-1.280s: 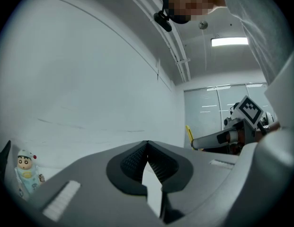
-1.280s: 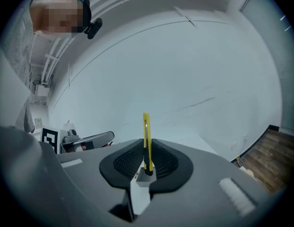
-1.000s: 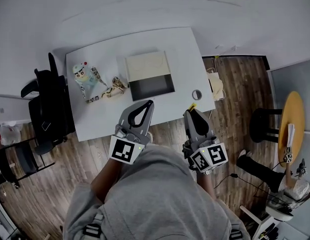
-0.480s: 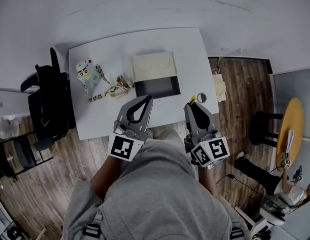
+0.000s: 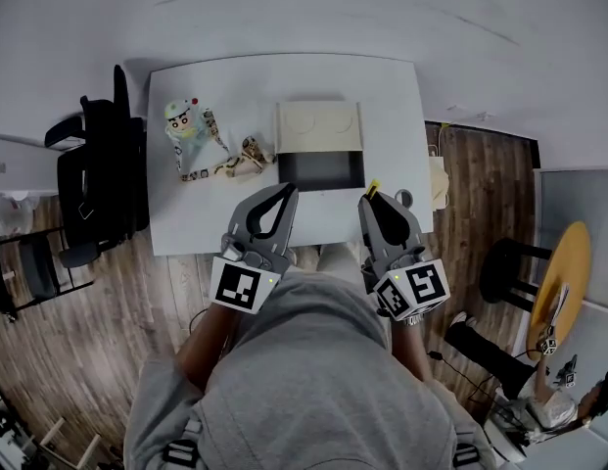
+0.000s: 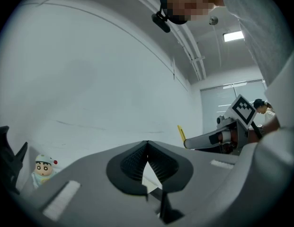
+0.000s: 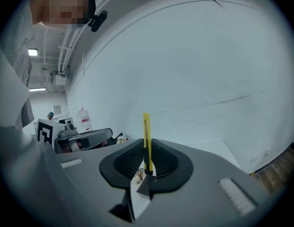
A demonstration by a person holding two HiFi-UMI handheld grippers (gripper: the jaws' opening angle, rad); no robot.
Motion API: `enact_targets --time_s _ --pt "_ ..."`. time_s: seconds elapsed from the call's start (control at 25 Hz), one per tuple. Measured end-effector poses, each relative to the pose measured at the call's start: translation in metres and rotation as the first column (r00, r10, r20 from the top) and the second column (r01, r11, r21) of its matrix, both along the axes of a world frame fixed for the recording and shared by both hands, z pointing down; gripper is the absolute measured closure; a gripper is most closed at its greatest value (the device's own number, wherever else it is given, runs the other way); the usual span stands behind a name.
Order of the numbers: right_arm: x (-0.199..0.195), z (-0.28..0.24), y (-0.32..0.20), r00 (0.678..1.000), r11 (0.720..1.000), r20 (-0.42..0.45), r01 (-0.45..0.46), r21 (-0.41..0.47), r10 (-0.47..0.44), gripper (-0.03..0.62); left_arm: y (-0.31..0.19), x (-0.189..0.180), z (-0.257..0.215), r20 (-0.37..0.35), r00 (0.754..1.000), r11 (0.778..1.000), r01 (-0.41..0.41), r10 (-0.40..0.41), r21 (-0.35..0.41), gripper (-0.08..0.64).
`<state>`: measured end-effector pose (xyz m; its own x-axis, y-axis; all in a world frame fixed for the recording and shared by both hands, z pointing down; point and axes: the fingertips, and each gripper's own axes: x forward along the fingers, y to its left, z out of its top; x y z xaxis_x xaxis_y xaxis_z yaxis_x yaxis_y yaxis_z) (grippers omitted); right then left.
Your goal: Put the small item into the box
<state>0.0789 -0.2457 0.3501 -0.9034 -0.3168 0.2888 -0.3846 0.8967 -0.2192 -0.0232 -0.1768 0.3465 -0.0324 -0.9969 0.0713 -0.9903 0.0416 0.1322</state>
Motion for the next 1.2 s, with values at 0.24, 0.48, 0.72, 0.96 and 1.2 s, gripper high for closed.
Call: enact_targets --time_s 0.24,0.48,0.72,0.96,1.2 --pt "-0.008 0.006 -0.01 0.996 0.996 -0.031 0.083 -0.019 -0.084 0.526 0.001 0.001 0.0 -0.003 0.997 0.997 0.071 -0.071 0.0 0.557" --pt "-0.016 0.016 -0.032 0.986 0.988 -0.071 0.15 -0.038 -0.152 0.526 -0.009 -0.002 0.001 0.003 0.991 0.991 0.131 -0.131 -0.01 0.557" --pt "-0.026 0.034 -0.043 0.96 0.968 -0.13 0.243 -0.062 -0.249 0.526 -0.01 -0.004 0.003 0.001 0.978 0.978 0.207 -0.208 -0.025 0.557" --pt "-0.038 0.044 -0.052 0.932 0.946 -0.162 0.315 -0.08 -0.324 0.526 -0.012 -0.004 0.007 0.007 0.964 0.963 0.264 -0.264 -0.044 0.557" --pt "-0.051 0.059 -0.053 0.898 0.918 -0.193 0.381 -0.105 -0.395 0.526 -0.01 -0.008 0.012 0.013 0.948 0.946 0.318 -0.318 -0.06 0.557"
